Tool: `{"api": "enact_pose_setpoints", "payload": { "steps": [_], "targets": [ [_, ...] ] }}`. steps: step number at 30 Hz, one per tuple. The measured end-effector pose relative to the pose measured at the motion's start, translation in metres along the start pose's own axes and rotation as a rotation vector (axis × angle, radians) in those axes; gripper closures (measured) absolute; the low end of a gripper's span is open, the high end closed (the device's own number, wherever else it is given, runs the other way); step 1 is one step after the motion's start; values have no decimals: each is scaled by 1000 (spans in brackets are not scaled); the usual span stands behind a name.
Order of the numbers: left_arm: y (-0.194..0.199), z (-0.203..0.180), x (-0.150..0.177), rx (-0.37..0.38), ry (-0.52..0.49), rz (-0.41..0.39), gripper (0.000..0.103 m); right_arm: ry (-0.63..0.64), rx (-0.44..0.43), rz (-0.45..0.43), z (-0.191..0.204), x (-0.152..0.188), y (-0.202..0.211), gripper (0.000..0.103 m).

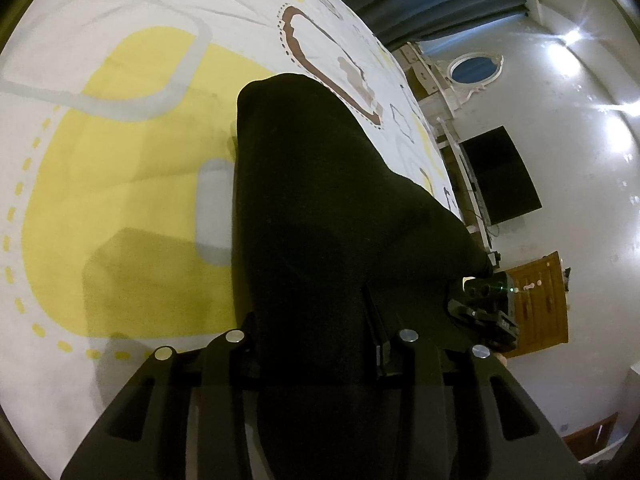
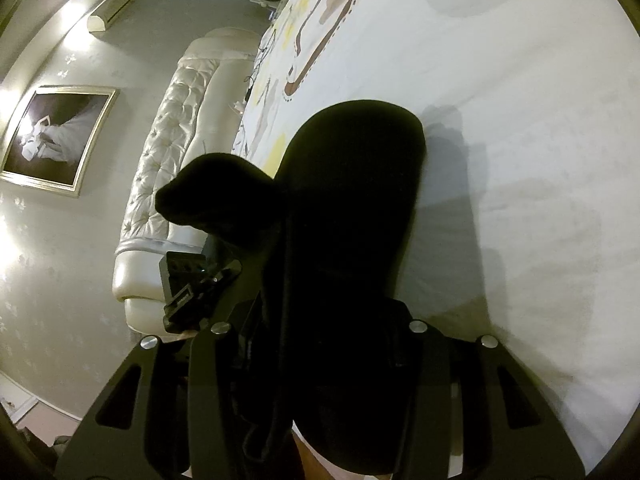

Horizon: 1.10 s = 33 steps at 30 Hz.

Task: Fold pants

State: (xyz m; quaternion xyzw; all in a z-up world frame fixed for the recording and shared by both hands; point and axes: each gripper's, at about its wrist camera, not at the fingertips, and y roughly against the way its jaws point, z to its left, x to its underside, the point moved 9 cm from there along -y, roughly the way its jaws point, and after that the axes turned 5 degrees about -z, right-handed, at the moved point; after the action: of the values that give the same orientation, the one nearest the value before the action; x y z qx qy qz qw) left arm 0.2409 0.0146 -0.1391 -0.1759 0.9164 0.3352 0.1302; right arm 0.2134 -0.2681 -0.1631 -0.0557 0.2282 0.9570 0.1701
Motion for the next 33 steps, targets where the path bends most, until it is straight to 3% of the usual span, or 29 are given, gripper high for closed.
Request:
{"api": "enact_pose_setpoints", "payload": {
  "steps": [20, 33],
  "targets": [
    [-16, -7, -5, -2, 0, -10, 64, 14, -10, -77, 0, -20, -5, 63],
    [-35, -4, -34, 1, 2, -21, 64, 1, -6, -110, -4, -53, -18, 63]
  ]
}}
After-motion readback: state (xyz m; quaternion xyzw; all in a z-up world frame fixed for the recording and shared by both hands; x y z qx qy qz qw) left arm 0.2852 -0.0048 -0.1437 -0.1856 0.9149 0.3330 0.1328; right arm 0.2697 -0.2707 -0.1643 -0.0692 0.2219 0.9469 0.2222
